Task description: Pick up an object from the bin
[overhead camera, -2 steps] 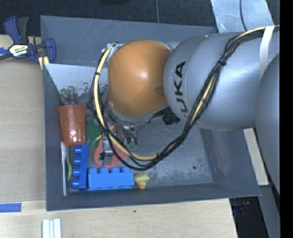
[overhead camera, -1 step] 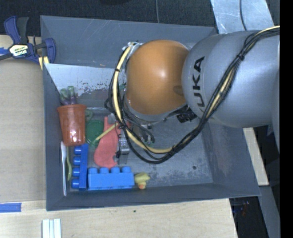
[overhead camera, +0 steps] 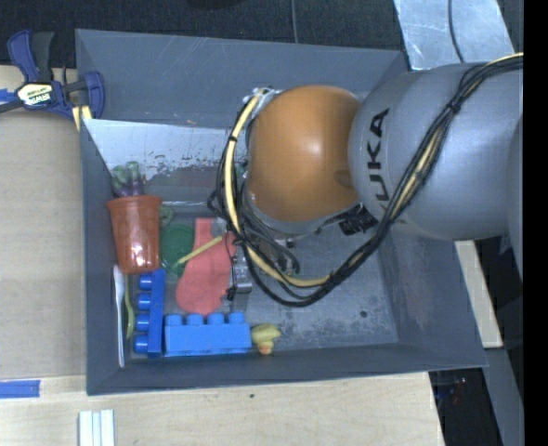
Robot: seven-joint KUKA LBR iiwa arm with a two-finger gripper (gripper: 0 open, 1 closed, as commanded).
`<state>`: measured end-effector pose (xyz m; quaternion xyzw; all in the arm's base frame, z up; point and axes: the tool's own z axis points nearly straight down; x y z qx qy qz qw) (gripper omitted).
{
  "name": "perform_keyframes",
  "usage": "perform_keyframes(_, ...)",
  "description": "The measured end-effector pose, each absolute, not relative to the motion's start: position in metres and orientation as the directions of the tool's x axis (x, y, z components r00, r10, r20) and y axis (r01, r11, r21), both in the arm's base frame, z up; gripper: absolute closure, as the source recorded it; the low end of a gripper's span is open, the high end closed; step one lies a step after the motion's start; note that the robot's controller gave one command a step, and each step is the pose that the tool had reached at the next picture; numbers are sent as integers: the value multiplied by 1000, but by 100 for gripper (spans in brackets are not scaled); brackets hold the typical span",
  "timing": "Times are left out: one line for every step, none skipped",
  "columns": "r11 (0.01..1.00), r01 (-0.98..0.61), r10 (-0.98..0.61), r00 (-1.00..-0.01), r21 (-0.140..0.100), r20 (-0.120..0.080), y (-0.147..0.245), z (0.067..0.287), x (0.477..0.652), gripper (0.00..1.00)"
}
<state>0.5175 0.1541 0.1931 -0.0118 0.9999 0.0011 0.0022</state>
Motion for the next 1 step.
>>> perform_keyframes(999, -45, -45, -999, 4, -13, 153, 124, 543, 0)
